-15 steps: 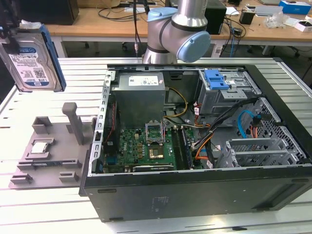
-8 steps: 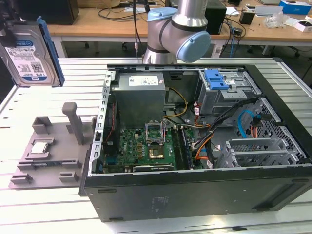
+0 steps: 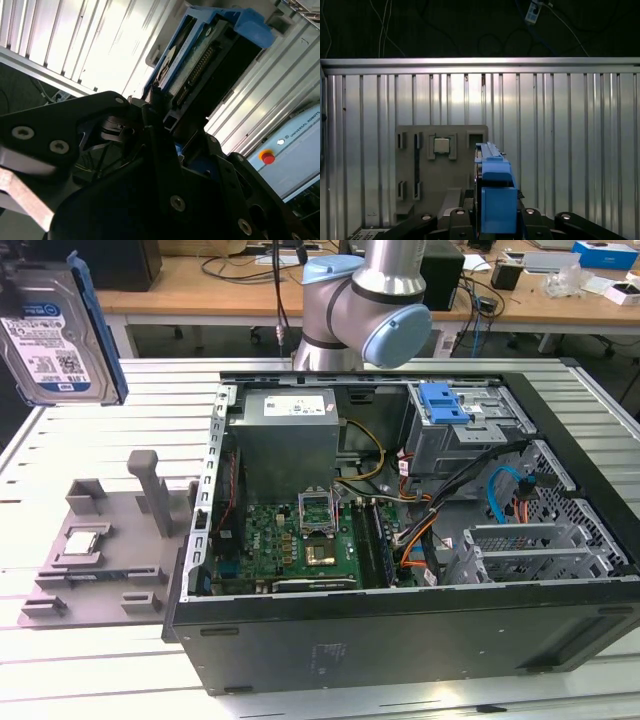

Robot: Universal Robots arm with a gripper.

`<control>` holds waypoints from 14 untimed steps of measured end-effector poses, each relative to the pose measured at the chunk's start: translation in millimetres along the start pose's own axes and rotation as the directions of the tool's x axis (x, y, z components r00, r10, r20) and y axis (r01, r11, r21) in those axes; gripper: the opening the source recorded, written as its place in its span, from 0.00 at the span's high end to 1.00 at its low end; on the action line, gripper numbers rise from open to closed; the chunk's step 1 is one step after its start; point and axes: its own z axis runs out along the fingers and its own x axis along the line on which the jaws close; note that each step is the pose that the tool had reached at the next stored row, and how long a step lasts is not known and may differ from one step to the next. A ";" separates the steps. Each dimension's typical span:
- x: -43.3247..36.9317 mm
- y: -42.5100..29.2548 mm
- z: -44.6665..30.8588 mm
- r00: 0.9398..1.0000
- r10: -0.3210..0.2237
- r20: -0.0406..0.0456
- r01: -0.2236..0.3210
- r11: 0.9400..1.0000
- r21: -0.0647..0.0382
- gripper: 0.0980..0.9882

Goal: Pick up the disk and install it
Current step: 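Pick up the disk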

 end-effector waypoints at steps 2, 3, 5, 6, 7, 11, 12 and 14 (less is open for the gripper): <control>-0.4 0.2 -8.8 1.000 0.000 0.000 0.000 1.000 0.000 0.70; -0.6 0.3 -11.3 1.000 0.000 0.000 0.000 1.000 0.000 0.70; -0.8 0.3 -15.8 1.000 0.000 0.000 0.000 1.000 0.000 0.70; -0.9 0.4 -17.3 1.000 0.000 0.000 0.000 1.000 0.000 0.70; -1.0 0.5 -19.5 1.000 0.000 0.000 0.000 1.000 0.000 0.70; -1.4 0.6 -29.0 1.000 0.000 0.000 0.000 1.000 0.000 0.70; -1.5 0.6 -30.9 1.000 0.000 0.000 0.000 1.000 0.000 0.70; -1.6 0.7 -35.5 1.000 0.000 0.000 0.000 1.000 0.000 0.70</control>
